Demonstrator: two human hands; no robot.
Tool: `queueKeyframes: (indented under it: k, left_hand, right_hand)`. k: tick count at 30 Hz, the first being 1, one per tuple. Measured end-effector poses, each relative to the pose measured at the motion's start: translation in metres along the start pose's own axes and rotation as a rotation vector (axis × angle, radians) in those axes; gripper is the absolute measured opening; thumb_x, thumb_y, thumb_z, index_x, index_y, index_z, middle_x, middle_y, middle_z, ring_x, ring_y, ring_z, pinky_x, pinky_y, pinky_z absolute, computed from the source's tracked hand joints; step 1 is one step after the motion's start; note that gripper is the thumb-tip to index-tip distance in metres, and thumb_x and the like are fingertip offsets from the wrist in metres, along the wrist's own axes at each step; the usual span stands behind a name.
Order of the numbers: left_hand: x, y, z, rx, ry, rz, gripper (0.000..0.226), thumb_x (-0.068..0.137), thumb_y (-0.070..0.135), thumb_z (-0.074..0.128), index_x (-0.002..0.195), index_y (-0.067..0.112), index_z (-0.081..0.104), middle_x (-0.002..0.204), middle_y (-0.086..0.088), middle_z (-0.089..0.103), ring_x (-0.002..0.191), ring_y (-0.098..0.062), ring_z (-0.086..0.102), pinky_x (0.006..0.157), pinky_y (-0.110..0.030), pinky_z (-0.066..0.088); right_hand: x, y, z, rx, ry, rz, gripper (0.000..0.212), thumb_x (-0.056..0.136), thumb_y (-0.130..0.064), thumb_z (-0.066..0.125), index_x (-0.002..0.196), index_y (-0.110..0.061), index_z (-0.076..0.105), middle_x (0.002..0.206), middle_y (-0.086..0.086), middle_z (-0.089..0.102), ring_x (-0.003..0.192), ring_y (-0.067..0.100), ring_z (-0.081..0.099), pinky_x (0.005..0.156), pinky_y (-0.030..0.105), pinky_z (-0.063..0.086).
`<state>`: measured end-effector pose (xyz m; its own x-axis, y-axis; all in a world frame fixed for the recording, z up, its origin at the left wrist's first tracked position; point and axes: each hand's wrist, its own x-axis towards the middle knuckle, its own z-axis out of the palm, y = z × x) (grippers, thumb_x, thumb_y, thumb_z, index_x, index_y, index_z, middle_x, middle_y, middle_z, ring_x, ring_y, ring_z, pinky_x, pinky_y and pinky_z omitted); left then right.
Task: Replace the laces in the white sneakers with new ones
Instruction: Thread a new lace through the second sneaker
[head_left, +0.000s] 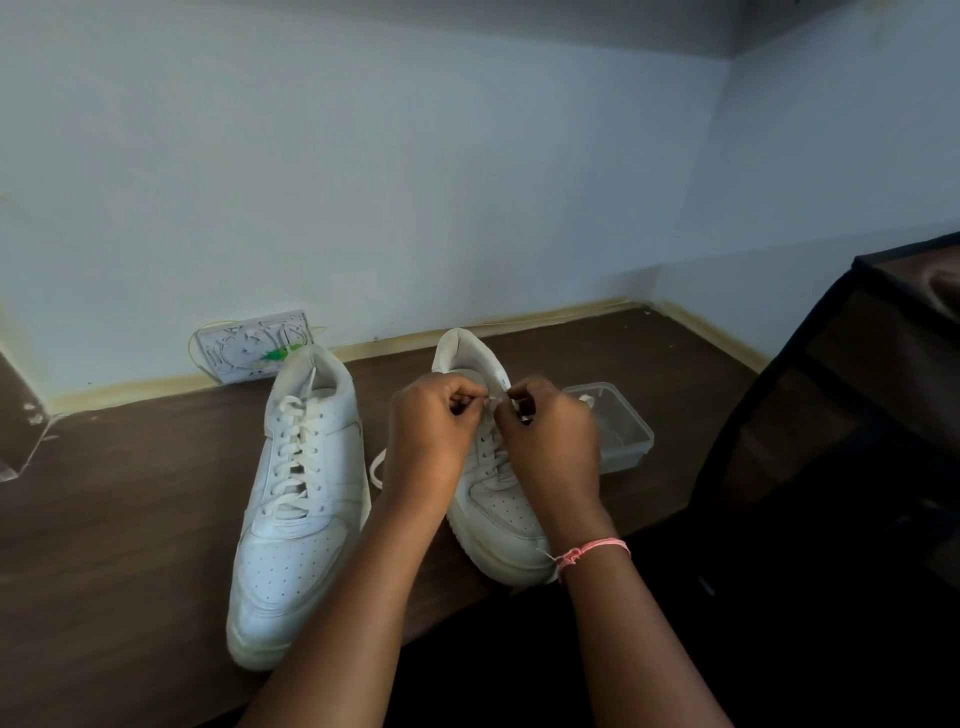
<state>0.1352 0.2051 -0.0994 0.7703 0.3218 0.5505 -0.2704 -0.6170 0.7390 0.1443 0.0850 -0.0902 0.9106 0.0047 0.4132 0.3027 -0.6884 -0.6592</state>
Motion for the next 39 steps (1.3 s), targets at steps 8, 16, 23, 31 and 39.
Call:
queueKeyframes:
  k: [8,16,23,31,39]
  left_hand:
    - [-0.005,0.0,0.016,-0.111,0.071,-0.043,0.012,0.082,0.008,0.076,0.086,0.019,0.074,0.08,0.014,0.068,0.077,0.003,0.064,0.069,-0.006,0.046]
    - [-0.004,-0.003,0.019,-0.071,0.048,-0.026,0.008,0.083,0.01,0.075,0.086,0.017,0.076,0.082,0.011,0.069,0.076,0.001,0.064,0.068,-0.007,0.046]
    - [-0.005,-0.002,0.02,-0.042,0.064,0.001,0.011,0.08,0.008,0.078,0.083,0.018,0.074,0.09,0.015,0.055,0.082,-0.001,0.06,0.075,-0.011,0.049]
    - [0.003,-0.002,0.009,-0.003,0.03,0.1,0.029,0.082,0.017,0.073,0.108,0.028,0.071,0.107,0.009,0.05,0.103,-0.013,0.055,0.079,-0.031,0.053]
    - [0.006,0.007,0.016,0.037,0.038,0.11,0.009,0.081,0.017,0.078,0.089,0.019,0.075,0.099,0.004,0.057,0.099,-0.019,0.056,0.08,-0.039,0.051]
  right_hand:
    - [0.002,-0.002,-0.003,-0.045,0.002,0.013,0.018,0.094,-0.032,0.058,0.097,-0.019,0.069,0.086,-0.003,0.07,0.069,0.009,0.058,0.057,0.023,0.045]
    - [0.007,0.004,-0.008,0.016,-0.075,0.011,0.019,0.095,-0.033,0.058,0.104,-0.022,0.071,0.09,-0.006,0.071,0.077,0.008,0.064,0.066,0.029,0.055]
    - [0.008,0.008,0.0,0.183,-0.032,0.06,0.007,0.095,-0.022,0.059,0.098,-0.028,0.063,0.093,-0.009,0.066,0.084,0.005,0.061,0.069,0.029,0.055]
    - [0.023,0.014,-0.021,0.161,0.229,0.078,0.014,0.089,-0.008,0.059,0.086,-0.021,0.059,0.098,-0.01,0.051,0.103,0.02,0.048,0.086,0.047,0.047]
    - [0.024,-0.007,-0.022,0.492,0.0,0.2,0.014,0.078,-0.037,0.054,0.084,-0.044,0.063,0.103,-0.007,0.061,0.104,0.024,0.058,0.088,0.051,0.052]
